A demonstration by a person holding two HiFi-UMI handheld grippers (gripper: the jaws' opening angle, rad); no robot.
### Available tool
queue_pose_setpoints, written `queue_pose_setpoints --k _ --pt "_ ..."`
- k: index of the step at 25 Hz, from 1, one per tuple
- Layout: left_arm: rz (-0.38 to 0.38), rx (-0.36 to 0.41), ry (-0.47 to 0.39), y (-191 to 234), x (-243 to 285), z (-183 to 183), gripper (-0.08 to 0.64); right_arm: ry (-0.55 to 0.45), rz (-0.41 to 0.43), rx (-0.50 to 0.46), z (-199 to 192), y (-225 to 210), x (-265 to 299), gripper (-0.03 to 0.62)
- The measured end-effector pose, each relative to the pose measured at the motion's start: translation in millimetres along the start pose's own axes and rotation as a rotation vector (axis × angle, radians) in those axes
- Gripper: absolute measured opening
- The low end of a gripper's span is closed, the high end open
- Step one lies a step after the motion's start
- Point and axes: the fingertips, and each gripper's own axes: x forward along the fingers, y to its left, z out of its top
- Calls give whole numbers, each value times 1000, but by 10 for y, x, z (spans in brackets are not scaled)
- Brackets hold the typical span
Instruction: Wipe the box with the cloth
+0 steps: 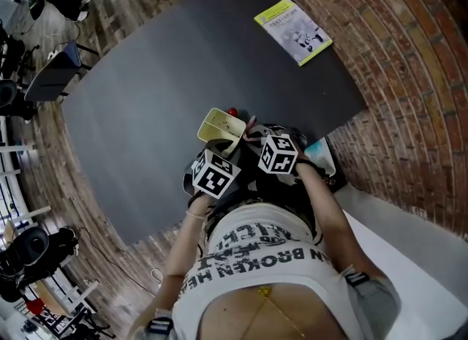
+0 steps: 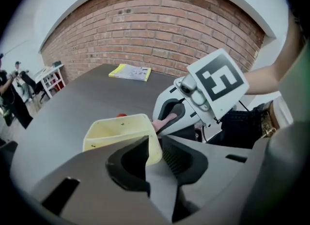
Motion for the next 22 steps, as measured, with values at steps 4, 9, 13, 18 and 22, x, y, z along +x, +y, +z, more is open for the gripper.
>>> queue_pose_setpoints --k 4,9,13,18,22 --pt "-7 203 -1 101 -348 13 114 -42 -48 105 -35 -177 -149 17" --pt "31 618 182 445 -487 -326 129 -31 -64 125 -76 -194 -182 17" --pt "14 838 301 507 -351 -496 130 -14 -63 122 -92 -148 -170 17" --pt "61 906 367 526 -143 -499 81 -15 -69 130 -110 -159 -166 17" --pt "18 821 395 409 -154 -518 55 -42 -78 134 -91 -251 -197 18"
